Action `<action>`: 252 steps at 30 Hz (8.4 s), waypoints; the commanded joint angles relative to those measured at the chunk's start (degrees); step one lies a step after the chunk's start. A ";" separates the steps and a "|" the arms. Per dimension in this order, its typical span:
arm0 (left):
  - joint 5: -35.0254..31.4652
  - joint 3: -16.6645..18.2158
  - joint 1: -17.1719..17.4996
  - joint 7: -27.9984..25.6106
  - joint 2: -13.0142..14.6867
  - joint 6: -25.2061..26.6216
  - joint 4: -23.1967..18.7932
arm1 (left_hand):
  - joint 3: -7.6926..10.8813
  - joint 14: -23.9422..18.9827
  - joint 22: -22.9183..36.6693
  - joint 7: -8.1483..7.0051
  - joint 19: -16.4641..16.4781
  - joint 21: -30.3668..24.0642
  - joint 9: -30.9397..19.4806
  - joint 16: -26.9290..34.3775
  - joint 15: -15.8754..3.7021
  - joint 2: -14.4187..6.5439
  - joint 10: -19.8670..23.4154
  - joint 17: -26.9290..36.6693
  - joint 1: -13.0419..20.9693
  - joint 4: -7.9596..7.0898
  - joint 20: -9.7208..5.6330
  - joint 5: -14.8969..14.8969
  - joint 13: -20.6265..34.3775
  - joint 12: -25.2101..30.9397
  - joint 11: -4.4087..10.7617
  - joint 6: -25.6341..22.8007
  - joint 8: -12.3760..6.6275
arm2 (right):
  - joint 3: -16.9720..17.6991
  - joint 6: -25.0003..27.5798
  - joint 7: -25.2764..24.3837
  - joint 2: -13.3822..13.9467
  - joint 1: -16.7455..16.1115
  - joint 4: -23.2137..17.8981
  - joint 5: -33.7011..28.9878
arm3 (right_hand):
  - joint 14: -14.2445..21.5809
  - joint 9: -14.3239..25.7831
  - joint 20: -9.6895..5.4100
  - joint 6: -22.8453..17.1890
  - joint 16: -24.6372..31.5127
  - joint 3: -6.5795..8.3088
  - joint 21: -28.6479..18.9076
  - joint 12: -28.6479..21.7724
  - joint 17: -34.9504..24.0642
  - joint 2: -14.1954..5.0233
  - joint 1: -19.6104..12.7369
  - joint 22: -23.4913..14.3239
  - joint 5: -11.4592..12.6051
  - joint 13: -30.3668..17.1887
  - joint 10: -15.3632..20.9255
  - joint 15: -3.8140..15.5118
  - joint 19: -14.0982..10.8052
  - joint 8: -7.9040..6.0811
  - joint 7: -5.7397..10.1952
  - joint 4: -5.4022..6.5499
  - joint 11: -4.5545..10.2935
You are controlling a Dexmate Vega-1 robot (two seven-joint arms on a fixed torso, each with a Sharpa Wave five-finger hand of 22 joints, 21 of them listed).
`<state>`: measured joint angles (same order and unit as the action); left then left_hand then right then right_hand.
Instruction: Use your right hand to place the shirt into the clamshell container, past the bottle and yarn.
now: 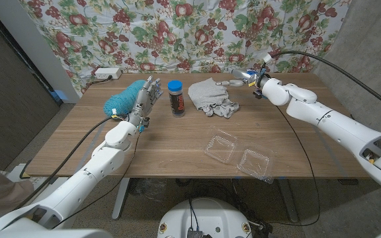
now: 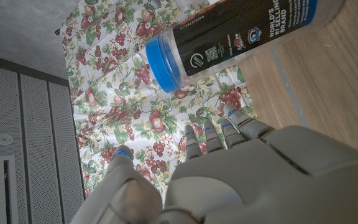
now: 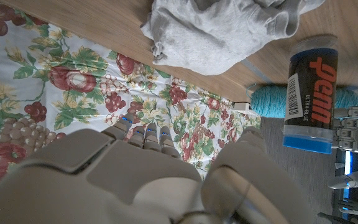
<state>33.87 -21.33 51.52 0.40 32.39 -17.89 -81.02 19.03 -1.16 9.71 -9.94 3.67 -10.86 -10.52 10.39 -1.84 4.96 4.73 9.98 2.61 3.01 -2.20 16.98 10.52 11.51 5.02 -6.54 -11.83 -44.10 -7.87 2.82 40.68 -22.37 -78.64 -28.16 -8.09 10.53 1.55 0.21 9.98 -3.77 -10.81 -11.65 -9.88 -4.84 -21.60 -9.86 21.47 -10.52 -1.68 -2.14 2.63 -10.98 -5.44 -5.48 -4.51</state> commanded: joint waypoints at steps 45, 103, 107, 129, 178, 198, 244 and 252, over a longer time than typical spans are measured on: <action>0.24 0.63 1.48 -0.85 0.55 0.00 -1.45 | 0.00 -0.29 0.33 -0.16 0.60 -0.24 -0.35 0.30 -3.61 -0.51 0.61 0.22 0.16 0.42 -1.99 0.11 0.17 0.00 0.06 -0.47 0.43 | -9.16 -7.54 -4.02 -6.81 9.62 15.96 -8.09 | -0.32 0.21 -0.16 1.26 0.23 -0.19 -0.13 -0.01 -0.12 0.66 -1.77 -0.16 1.43 -0.12 -1.28 0.47 -0.02 0.03 -0.25 -1.46 0.08; 0.96 1.65 2.97 -2.14 0.88 0.15 -1.50 | -0.17 0.07 0.34 -0.14 0.49 -0.22 -0.36 0.23 -3.51 -0.75 0.15 0.23 0.14 0.72 -2.11 0.04 0.18 -0.11 0.10 -0.20 0.57 | -20.90 -18.60 -9.83 -20.53 21.59 44.29 -6.61 | -0.71 0.31 0.28 1.92 0.27 -0.67 0.04 -0.13 -0.16 1.47 -2.40 -0.19 2.98 -0.14 -1.78 0.39 0.69 -0.13 -0.32 -1.75 0.01; 1.50 1.97 3.33 -2.36 1.04 0.68 -1.86 | -0.18 0.04 0.34 -0.13 0.50 -0.22 -0.36 0.24 -3.49 -0.76 0.17 0.23 0.14 0.74 -2.12 0.03 0.18 -0.10 -0.02 -0.24 0.55 | -22.51 -19.16 -10.26 -21.48 22.66 46.62 -6.24 | -0.77 0.32 0.36 1.99 0.25 -0.70 0.11 -0.10 -0.16 1.50 -2.41 -0.19 3.09 -0.14 -1.89 0.43 0.94 -0.13 -0.26 -1.74 0.03; 1.38 2.06 3.55 -2.23 1.61 1.03 -2.35 | -0.26 0.10 0.34 -0.05 0.46 -0.22 -0.36 0.24 -3.35 -0.87 0.14 0.23 0.09 0.82 -2.15 -0.05 0.18 -0.10 -0.07 -0.37 0.50 | -27.54 -17.41 -14.56 -24.51 24.25 52.30 -3.55 | -0.79 0.34 0.19 2.07 0.30 -0.83 -0.04 -0.18 -0.18 1.40 -2.36 -0.20 3.55 -0.14 -1.93 0.32 0.82 -0.17 -0.50 -1.58 -0.23; 1.37 1.61 4.21 -2.44 1.32 1.22 -3.13 | -0.40 0.15 0.34 -0.12 0.54 -0.26 -0.35 0.24 -3.39 -1.04 0.09 0.23 0.08 1.05 -2.07 -0.20 0.18 -0.08 -0.18 -0.49 0.50 | -33.76 -12.38 -14.04 -28.15 25.24 57.31 3.20 | -0.19 0.34 -0.37 1.33 0.50 -1.10 -0.48 -0.47 -0.16 1.01 -2.33 -0.19 4.49 -0.13 -1.50 0.08 -0.36 -0.52 -0.83 -1.28 -0.57; 1.30 1.84 5.27 -2.99 1.65 1.18 -4.31 | -0.46 0.07 0.34 -0.08 0.54 -0.25 -0.35 0.28 -3.41 -1.09 0.39 0.23 0.09 1.16 -2.06 -0.26 0.18 0.03 -0.17 -0.47 0.51 | -34.65 -12.83 -13.62 -28.28 25.19 57.30 4.00 | -0.08 0.33 -0.62 1.29 0.45 -1.17 -0.47 -0.48 -0.14 1.00 -2.50 -0.18 4.78 -0.11 -1.45 0.09 -0.58 -0.49 -0.89 -1.32 -0.59; 1.74 1.69 4.50 -1.77 1.69 1.41 -3.56 | -0.62 0.08 0.34 0.11 0.50 -0.23 -0.35 0.27 -3.46 -1.22 0.40 0.22 0.07 1.40 -2.04 -0.37 0.18 -0.01 -0.12 -0.35 0.58 | -37.51 -4.45 -9.02 -31.09 25.35 57.89 6.50 | -0.83 0.37 -0.59 2.33 0.24 -1.28 -0.18 -0.21 -0.15 0.87 -3.06 -0.17 5.53 -0.12 -2.37 0.08 -0.13 -0.17 -0.90 -1.44 -0.48; 1.64 1.47 4.14 -1.65 1.45 1.37 -3.10 | -0.64 0.02 0.34 0.14 0.49 -0.23 -0.35 0.29 -3.47 -1.24 0.46 0.22 0.06 1.43 -2.05 -0.39 0.18 0.01 -0.23 -0.30 0.59 | -38.10 -3.64 -8.89 -31.25 25.40 57.90 6.98 | -0.60 0.38 -0.57 2.40 0.34 -1.29 -0.23 -0.34 -0.15 0.84 -3.21 -0.18 5.68 -0.13 -2.11 0.32 -0.25 -0.19 -0.86 -1.49 -0.30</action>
<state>35.46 -19.52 56.16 -1.49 34.20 -16.57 -84.82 18.16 -1.16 9.71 -9.74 3.67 -10.86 -10.79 10.39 -1.84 4.23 4.73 9.98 2.75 4.20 -2.20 16.75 10.51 11.51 5.02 -6.74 -11.41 -81.23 -13.82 -6.93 9.94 2.86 -20.82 -21.99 -8.61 10.80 1.02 2.27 10.17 -4.66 -10.85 -11.93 -9.88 -3.94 -24.00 -9.86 26.64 -10.52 -3.94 -2.06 2.12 -11.28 -6.05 -6.94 -4.71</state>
